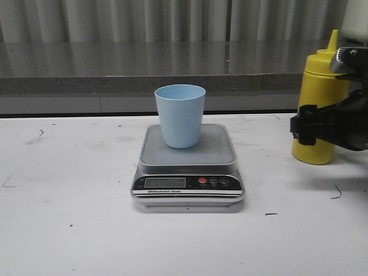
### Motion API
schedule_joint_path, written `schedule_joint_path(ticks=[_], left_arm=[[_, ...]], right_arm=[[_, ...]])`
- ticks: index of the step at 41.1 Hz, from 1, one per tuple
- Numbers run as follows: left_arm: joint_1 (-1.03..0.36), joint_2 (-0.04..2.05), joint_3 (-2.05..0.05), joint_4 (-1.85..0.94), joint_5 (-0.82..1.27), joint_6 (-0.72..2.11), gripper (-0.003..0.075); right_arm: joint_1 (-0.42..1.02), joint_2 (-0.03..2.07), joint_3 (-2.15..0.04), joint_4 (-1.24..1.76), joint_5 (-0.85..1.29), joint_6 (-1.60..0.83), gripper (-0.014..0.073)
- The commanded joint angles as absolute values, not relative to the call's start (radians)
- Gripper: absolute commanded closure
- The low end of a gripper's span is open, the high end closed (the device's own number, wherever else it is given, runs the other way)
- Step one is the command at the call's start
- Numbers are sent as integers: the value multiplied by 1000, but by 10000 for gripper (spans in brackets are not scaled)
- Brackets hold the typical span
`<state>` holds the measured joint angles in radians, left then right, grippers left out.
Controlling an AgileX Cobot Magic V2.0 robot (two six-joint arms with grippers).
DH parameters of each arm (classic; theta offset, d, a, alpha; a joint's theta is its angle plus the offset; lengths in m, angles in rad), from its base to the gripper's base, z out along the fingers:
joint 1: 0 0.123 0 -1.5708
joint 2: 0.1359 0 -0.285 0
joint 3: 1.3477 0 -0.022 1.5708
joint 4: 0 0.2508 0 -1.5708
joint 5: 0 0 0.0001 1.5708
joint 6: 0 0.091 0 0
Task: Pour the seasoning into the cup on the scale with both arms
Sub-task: 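Move the right gripper to the yellow squeeze bottle and grasp it, then lift the yellow bottle and tilt its nozzle down toward the cup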
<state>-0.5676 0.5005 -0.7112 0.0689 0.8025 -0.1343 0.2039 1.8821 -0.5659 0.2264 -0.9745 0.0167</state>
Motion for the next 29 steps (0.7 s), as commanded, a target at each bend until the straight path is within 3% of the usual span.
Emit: schedule_joint_path(ticks=[1,11,21,29], left_arm=[[-569,505,-736,72,726,-140,314],[-569,505,-736,72,726,-140,314],[-569,505,-736,72,726,-140,314],[-569,505,-736,72,726,-140,314]], right_arm=[[194,1864,-617,229,-1061,16,-60],[167,1908,-694,223,-1045,16,-45],[165,1893,-694,61,-998,16,223],[165,1775,-694,-60,-799,14,237]])
